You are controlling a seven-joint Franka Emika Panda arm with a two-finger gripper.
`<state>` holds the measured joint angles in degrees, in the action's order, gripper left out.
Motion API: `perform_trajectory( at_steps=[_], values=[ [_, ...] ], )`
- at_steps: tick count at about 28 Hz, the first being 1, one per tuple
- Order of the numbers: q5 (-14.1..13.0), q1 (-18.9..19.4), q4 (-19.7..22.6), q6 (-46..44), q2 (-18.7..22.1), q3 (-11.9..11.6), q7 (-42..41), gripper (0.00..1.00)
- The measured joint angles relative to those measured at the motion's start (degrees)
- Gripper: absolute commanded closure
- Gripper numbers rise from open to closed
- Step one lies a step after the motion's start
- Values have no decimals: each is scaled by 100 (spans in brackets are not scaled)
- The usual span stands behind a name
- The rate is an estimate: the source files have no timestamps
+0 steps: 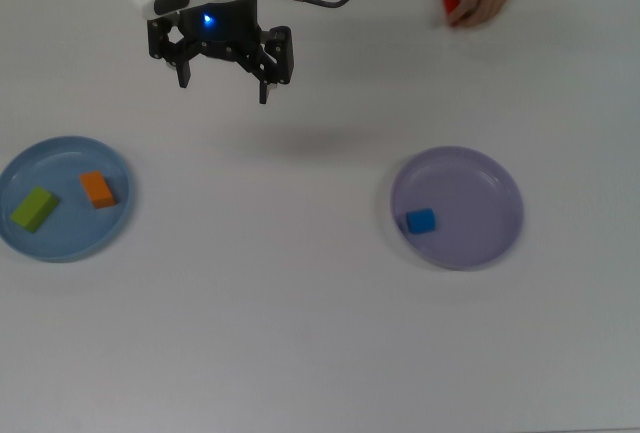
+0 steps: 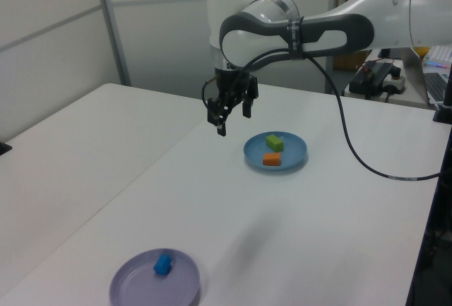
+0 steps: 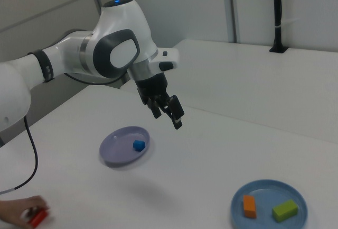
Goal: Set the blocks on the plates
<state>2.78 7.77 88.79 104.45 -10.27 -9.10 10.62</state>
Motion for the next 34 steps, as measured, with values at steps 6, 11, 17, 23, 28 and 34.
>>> perform_trajectory(
  at_steps=[6,11,17,23,28,34],
  values=[
    [0,0,0,0,0,0,0,0],
    [0,0,0,0,-2,0,0,0],
    [0,-3,1,0,-7,-1,1,0],
    [0,-37,1,0,-11,-13,3,0],
    [0,-71,1,0,-11,-13,3,0],
    [0,-76,1,0,-11,-13,7,0]
  ],
)
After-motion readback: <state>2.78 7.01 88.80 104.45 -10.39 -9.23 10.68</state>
